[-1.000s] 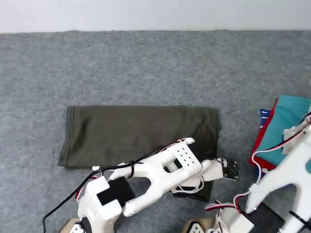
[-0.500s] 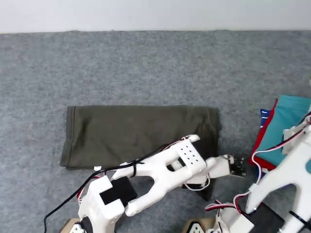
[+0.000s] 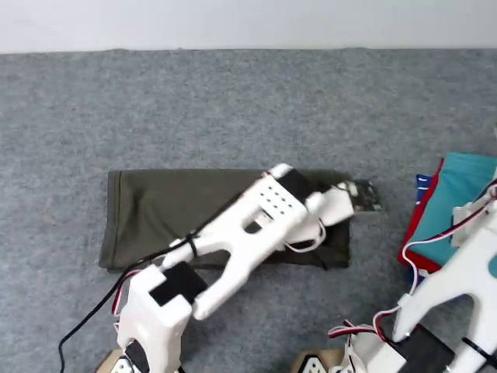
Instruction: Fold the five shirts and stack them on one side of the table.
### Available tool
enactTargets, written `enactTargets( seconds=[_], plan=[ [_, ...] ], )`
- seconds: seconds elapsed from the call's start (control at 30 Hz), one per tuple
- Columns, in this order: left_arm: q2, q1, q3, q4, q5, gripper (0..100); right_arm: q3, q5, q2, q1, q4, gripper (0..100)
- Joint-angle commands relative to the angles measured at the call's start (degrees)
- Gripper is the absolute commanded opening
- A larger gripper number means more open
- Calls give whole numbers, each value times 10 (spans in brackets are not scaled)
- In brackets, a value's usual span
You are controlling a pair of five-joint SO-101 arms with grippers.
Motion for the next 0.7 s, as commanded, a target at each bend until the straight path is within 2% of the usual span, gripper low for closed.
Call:
enactTargets(
  seconds=[0.0, 0.17, 0.37, 0.67],
  plan=[
    [-6, -28, -18, 1, -18, 15, -25, 2, -22, 3, 21, 10],
    [-6, -57, -18, -5, -20, 31, -25, 2, -22, 2, 21, 10],
    [-6, -90, -18, -15, -18, 160, -25, 1, -22, 2, 21, 10],
    [-12, -99, -21, -14, -18, 163, -25, 1, -22, 2, 21, 10]
  ],
)
